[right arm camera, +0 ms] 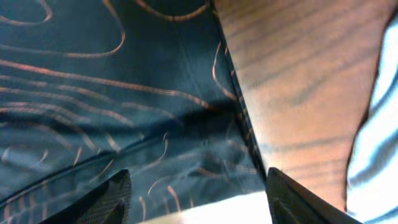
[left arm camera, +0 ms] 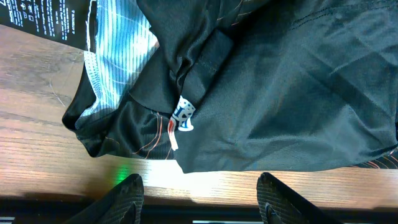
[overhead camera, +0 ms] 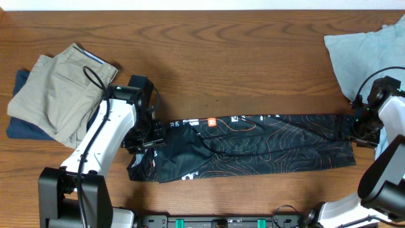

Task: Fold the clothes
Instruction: 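Grasp the folded strip's right end with the right gripper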

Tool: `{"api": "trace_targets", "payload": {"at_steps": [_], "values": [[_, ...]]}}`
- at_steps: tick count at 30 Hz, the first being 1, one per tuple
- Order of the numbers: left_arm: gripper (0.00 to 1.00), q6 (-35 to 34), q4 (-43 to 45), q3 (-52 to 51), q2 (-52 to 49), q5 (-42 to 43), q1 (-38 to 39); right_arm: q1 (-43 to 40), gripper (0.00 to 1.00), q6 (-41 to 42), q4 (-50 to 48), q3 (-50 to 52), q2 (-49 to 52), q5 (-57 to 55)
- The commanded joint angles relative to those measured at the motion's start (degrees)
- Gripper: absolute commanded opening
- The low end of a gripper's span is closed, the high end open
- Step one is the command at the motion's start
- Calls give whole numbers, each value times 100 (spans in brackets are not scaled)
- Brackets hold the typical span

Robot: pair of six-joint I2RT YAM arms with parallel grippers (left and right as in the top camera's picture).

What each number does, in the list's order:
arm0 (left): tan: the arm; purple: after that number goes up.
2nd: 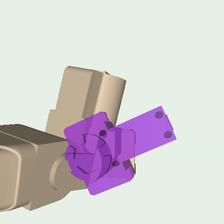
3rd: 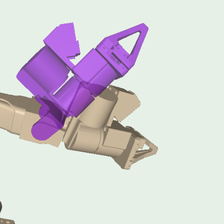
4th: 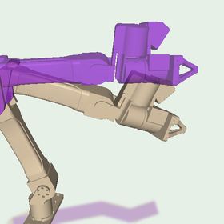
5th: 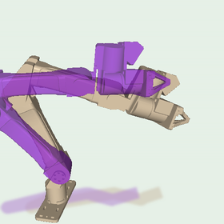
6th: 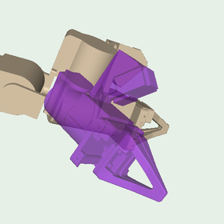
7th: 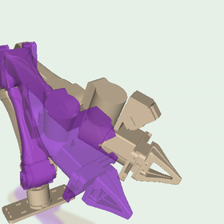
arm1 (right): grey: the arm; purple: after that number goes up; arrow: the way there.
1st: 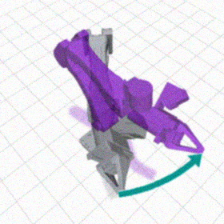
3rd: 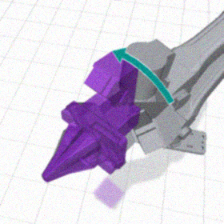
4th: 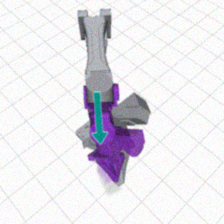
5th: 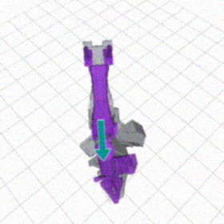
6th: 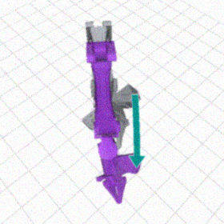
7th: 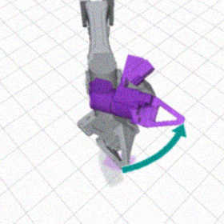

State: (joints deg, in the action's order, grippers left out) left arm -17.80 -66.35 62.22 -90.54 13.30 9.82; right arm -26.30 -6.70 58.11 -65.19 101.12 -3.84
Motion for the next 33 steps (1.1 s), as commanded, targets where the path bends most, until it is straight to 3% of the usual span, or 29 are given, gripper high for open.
{"api": "trace_targets", "payload": {"at_steps": [1,13,15,16,17,19,20,26,33], "values": [[60,-28,-17,-2,22,-72,2,-59,70,-321,-122,33,181,-114],[61,-31,-22,-2,22,-70,2,-68,70,-476,-326,55,1027,-15],[60,-31,-24,-2,22,-72,2,-68,63,-474,-308,55,1147,-17],[60,-31,-31,-2,22,-72,2,-68,54,-474,-308,55,1185,-17],[60,-31,-35,-2,22,-72,2,-68,44,-472,-310,55,1204,-17],[60,-28,-37,-2,22,-72,2,-66,13,-450,-330,52,1204,-11],[60,-31,-37,-2,22,-70,2,-63,4,-448,-328,42,1202,2],[60,-28,-37,-2,22,-72,2,-63,1,361,-295,-170,1200,4],[61,-28,-35,-2,22,-72,2,33,1,752,793,-1432,1165,494]]}}
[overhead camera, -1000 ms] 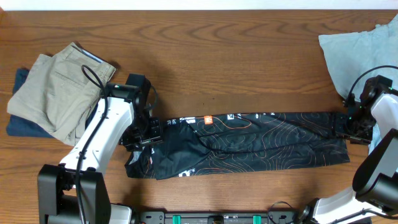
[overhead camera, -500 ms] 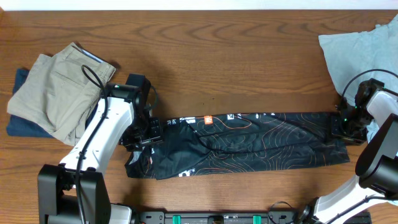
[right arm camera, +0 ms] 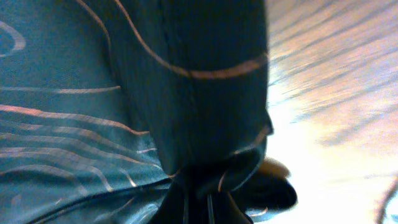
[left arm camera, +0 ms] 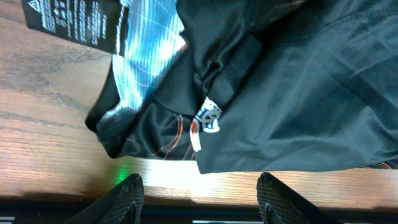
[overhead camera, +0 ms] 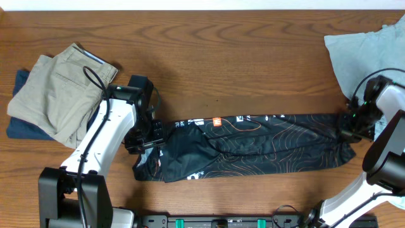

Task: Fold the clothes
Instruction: 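Grasp the folded strip's right end with the right gripper, then fold the strip's right end leftward toward the left gripper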

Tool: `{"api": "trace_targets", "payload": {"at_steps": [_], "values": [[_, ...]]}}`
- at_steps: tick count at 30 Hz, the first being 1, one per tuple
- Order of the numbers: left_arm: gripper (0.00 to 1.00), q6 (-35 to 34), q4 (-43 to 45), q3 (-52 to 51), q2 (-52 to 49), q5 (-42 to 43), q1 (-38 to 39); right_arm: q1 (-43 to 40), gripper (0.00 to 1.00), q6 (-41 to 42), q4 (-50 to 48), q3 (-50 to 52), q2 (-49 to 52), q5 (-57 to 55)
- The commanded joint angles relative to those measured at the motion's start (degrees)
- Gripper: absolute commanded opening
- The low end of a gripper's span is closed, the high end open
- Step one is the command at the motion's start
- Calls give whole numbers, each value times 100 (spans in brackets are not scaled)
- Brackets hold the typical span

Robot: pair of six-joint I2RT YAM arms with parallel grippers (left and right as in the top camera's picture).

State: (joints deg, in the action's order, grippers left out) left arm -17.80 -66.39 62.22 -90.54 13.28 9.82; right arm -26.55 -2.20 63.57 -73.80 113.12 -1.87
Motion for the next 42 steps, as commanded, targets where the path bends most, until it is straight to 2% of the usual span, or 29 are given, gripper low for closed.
{"api": "trace_targets", "payload": {"at_steps": [1,4,15,23,32,33,34,35,37,42], "values": [[60,-28,-26,-2,22,-70,2,96,1,297,417,-715,-46,407],[60,-28,-9,-2,22,-70,2,365,1,234,1005,-1056,-138,577],[60,-28,-11,-2,22,-70,2,2061,1,634,1967,-1073,-350,557],[61,-28,-11,-2,22,-70,2,3477,1,1091,1991,-1073,-345,575],[60,-26,-13,-2,22,-70,2,4474,4,1213,1784,-1073,-339,693],[60,-26,-13,-2,22,-72,2,4551,7,1246,1779,-1073,-339,739],[61,-24,-11,-2,22,-72,2,4636,16,1244,1746,-1073,-339,826],[60,-24,-11,-2,22,-72,2,4721,36,1244,1683,-1073,-339,942],[61,-24,-11,-2,22,-72,2,4848,51,1204,1537,-1073,-339,1130],[61,-24,-13,-2,22,-72,2,5064,54,1071,1309,-1073,-339,1126]]}}
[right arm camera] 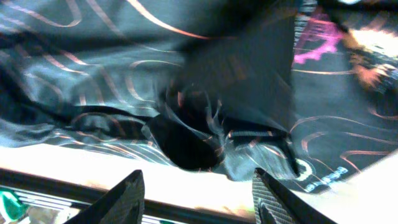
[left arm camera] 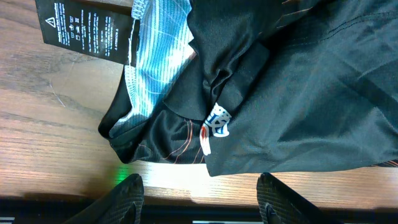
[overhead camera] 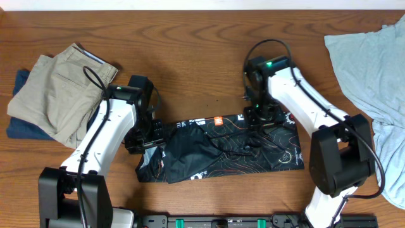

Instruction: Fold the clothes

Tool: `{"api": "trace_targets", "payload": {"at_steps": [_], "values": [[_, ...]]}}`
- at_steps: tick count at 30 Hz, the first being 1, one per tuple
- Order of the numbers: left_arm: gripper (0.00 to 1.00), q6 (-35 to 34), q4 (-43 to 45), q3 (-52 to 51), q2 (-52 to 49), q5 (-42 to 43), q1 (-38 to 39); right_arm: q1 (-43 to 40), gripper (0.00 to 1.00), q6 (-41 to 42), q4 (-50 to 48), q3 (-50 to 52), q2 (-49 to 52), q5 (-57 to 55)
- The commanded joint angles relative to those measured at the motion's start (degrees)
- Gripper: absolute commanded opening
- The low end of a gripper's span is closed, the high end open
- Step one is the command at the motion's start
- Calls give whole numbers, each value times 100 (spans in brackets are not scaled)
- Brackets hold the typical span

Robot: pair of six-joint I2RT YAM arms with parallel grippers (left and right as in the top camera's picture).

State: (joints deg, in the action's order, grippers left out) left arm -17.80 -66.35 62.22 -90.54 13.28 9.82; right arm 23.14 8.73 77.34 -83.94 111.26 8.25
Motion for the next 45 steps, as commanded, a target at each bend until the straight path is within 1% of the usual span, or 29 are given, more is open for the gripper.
{"api": "trace_targets", "payload": {"at_steps": [1,8,14,16,21,27,29,30,31,32,33,34,39,45], "values": [[61,-24,-17,-2,22,-72,2,94,54,-15,-72,-59,-153,50],[60,-24,-15,-2,22,-72,2,39,55,761,-17,-59,-153,-918],[60,-24,-20,-2,22,-72,2,39,56,798,160,11,-153,-1220],[60,-24,-17,-2,22,-72,2,39,59,782,133,146,-153,-1276],[60,-24,-15,-2,22,-72,2,50,61,573,-422,621,-153,-1244],[60,-24,-17,-2,22,-72,2,72,59,146,-1329,997,-153,-595],[61,-24,-17,-2,22,-72,2,96,54,146,-1528,1058,-153,-603],[60,-24,-20,-2,22,-72,2,109,48,149,-1679,1117,-153,-603],[60,-24,-20,-2,22,-72,2,118,40,149,-1751,1152,-153,-605],[60,-24,-22,-2,22,-72,2,118,26,149,-1816,1191,-153,-605],[60,-24,-22,-2,22,-72,2,116,11,151,-1873,1224,-153,-601],[60,-24,-22,-2,22,-72,2,114,1,153,-1895,1239,-153,-553],[61,-26,-15,-2,22,-72,2,103,1,221,-1978,1134,-155,-275],[61,-26,-22,-2,22,-72,2,72,1,345,-2120,892,-155,-280]]}}
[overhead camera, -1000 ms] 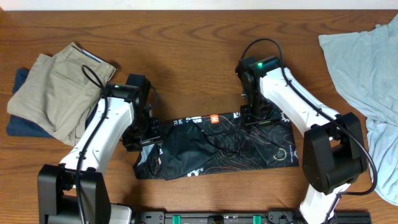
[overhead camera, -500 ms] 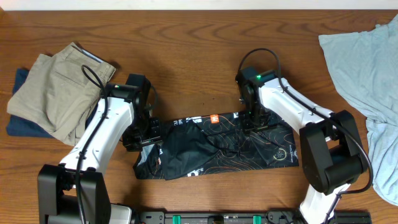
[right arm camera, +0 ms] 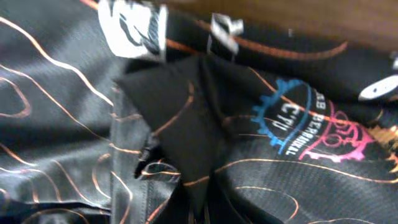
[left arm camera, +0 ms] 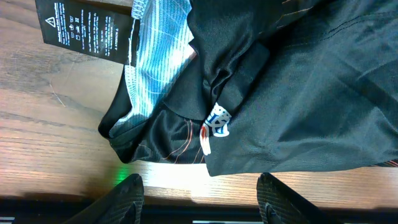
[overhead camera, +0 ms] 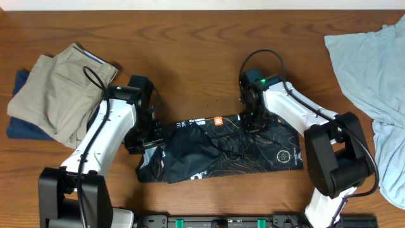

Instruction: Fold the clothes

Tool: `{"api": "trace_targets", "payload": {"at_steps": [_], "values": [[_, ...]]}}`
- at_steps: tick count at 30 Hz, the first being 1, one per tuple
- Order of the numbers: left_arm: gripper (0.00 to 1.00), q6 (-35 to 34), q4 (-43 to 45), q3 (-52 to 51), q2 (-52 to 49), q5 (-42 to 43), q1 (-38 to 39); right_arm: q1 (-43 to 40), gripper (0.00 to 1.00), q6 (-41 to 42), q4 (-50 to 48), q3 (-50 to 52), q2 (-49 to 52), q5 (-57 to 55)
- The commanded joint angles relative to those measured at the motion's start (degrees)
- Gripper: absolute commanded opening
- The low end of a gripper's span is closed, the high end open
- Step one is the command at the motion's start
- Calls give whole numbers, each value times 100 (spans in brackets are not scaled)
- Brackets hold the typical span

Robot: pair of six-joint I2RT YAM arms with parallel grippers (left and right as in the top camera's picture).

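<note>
The black garment with orange contour lines (overhead camera: pixel 221 152) lies folded to half its length across the front middle of the table. My left gripper (overhead camera: pixel 150 137) sits at its left end. In the left wrist view it (left arm camera: pixel 202 199) is open, with bare wood between the fingers and the bunched waistband (left arm camera: pixel 186 93) just beyond them. My right gripper (overhead camera: pixel 253 120) rests on the garment's upper middle. In the right wrist view it (right arm camera: pixel 205 214) is shut on a pinched fold of the black fabric (right arm camera: pixel 180 130), next to a printed round logo (right arm camera: pixel 292 118).
Folded khaki trousers (overhead camera: pixel 54 92) lie on a navy piece (overhead camera: pixel 19 123) at the far left. A light blue garment (overhead camera: pixel 367 57) is heaped at the right edge and trails down the right side. My right arm's cable loops above the garment.
My right gripper was open over the garment's folded-over layer; now it is shut on a fold of that fabric at nearly the same spot. The left gripper and the left end have not moved.
The garment lay stretched full length, my right gripper open at its far right end and the left open at the waistband. Then the right was shut on that end. Later the end lay folded over toward the middle with the right gripper open; now it grips fabric again.
</note>
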State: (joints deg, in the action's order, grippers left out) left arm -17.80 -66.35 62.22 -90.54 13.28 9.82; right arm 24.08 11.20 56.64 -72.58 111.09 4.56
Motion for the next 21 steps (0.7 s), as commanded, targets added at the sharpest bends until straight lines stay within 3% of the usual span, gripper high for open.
{"api": "trace_targets", "payload": {"at_steps": [1,9,11,21], "values": [[61,-26,-22,-2,22,-72,2,-9,1,101,-57,-264,-138,101],[60,-26,-20,-2,22,-70,2,9,4,116,48,-275,-138,490],[60,-26,-22,-2,22,-70,2,-13,13,118,240,-275,-138,350],[60,-26,-37,-9,22,-70,2,-181,15,610,973,-275,-190,-669]]}}
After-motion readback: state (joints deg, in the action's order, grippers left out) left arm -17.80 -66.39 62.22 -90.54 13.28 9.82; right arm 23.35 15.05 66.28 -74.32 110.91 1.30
